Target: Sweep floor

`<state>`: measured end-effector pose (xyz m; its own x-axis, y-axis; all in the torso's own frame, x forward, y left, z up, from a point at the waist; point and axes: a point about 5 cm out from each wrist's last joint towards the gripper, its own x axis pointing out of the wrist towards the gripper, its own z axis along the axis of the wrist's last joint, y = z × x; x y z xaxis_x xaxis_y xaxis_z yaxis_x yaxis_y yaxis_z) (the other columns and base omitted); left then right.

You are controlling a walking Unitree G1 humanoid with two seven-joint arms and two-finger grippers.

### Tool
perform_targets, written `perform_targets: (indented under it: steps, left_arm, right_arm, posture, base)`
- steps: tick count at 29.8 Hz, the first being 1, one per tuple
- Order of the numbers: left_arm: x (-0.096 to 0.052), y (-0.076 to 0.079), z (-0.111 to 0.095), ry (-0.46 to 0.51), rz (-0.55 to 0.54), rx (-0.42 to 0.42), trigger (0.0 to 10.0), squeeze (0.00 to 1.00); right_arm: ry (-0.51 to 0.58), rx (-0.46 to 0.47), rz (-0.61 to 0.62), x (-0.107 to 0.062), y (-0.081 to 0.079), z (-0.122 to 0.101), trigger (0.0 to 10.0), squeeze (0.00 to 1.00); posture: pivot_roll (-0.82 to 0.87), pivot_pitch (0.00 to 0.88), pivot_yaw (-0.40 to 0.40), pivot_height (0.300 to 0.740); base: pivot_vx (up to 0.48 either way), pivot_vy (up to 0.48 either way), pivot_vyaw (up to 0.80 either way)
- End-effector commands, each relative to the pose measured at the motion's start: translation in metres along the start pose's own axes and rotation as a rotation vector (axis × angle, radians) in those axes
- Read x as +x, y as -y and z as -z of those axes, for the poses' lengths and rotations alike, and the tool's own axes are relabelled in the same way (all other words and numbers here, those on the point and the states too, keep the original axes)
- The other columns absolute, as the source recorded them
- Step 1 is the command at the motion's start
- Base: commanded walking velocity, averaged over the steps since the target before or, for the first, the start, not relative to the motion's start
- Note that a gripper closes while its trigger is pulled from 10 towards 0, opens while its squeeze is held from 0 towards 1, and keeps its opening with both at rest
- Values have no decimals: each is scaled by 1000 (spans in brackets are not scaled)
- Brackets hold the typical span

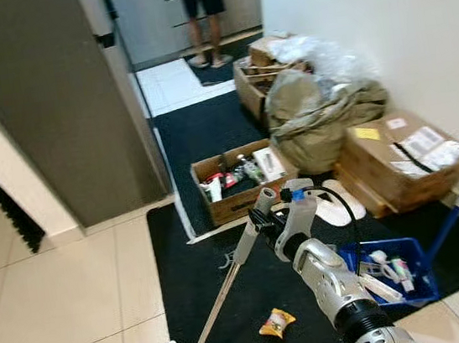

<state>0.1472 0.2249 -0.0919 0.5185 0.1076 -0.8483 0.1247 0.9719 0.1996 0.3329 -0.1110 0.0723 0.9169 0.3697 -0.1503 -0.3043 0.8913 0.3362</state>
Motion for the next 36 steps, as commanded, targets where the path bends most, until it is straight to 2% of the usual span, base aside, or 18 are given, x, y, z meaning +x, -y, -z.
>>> perform_targets:
  steps: [1, 15, 24, 27, 33, 36]
  left_arm:
    - [0, -1, 1, -5, 6, 22, 10000, 0]
    - [0, -1, 1, -4, 14, 39, 10000, 0]
    - [-1, -2, 3, -9, 14, 37, 10000, 0]
    - [-1, 0, 5, -16, 30, 20, 10000, 0]
    - [-1, 1, 6, -20, 36, 18, 10000, 0]
    - [-1, 1, 6, -20, 39, 21, 10000, 0]
  right_arm:
    - [21, -16, 0, 1, 0, -5, 10000, 0]
    - [19, -15, -43, 2, -5, -5, 10000, 0]
    - [-58, -24, -114, 0, -12, 8, 10000, 0]
    - [-126, -53, -91, -3, -6, 17, 10000, 0]
    - [-165, -71, -26, -6, 5, 21, 10000, 0]
    - [-176, -75, -8, -8, 12, 20, 10000, 0]
  posture:
    - [-30, 0, 76, 740]
    - [-26, 0, 76, 740]
    - [-25, 0, 78, 740]
    - [-26, 0, 81, 740]
    - [-27, 0, 82, 740]
    - [-30, 0, 82, 740]
  base:
    - [281, 0, 0]
    - [294, 0, 0]
    - [290, 0, 0]
    - [81, 0, 0]
    - [0, 0, 0]
    - [0, 0, -708]
